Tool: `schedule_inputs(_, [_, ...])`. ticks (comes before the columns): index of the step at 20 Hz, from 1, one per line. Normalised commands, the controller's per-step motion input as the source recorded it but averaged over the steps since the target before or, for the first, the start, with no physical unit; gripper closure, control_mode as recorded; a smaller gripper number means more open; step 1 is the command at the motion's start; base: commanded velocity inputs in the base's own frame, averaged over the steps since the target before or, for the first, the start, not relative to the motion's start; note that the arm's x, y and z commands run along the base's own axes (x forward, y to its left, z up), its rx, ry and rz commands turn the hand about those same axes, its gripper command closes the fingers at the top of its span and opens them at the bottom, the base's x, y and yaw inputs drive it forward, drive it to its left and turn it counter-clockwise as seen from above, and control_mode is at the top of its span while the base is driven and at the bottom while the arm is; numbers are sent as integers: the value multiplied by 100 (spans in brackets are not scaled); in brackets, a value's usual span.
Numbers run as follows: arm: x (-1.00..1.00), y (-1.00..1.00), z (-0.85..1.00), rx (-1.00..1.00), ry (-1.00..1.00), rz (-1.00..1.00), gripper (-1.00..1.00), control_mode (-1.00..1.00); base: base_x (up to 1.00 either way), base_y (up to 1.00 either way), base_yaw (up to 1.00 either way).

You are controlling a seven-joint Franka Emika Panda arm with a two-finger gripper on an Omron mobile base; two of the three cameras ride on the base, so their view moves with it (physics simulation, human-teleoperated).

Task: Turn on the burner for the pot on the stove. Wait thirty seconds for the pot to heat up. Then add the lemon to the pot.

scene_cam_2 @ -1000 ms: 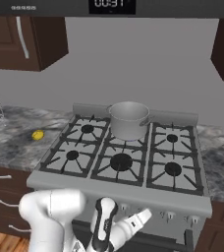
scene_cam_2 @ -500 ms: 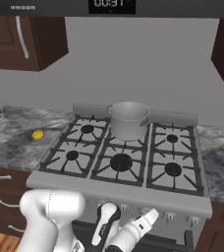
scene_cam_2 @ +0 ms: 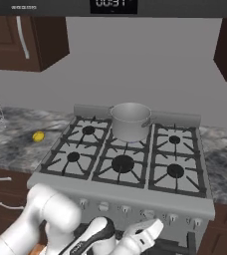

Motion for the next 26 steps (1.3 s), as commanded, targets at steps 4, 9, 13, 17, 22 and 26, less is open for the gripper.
schedule_inputs(4, [-86, -21, 79, 13, -10, -1, -100, -100, 0, 0, 0])
schedule_inputs(9, [-78, -5, 100, 20, 0, 0, -100, -100, 0, 0, 0])
schedule_inputs(13, [-57, 0, 100, 20, 11, 0, -100, -100, 0, 0, 0])
schedule_inputs(17, [-28, 0, 100, 16, 39, -1, -100, -100, 0, 0, 0])
schedule_inputs(22, [-14, -2, 100, 8, 54, -9, -100, -100, 0, 0, 0])
schedule_inputs(26, [0, 0, 100, 11, 59, -4, -100, -100, 0, 0, 0])
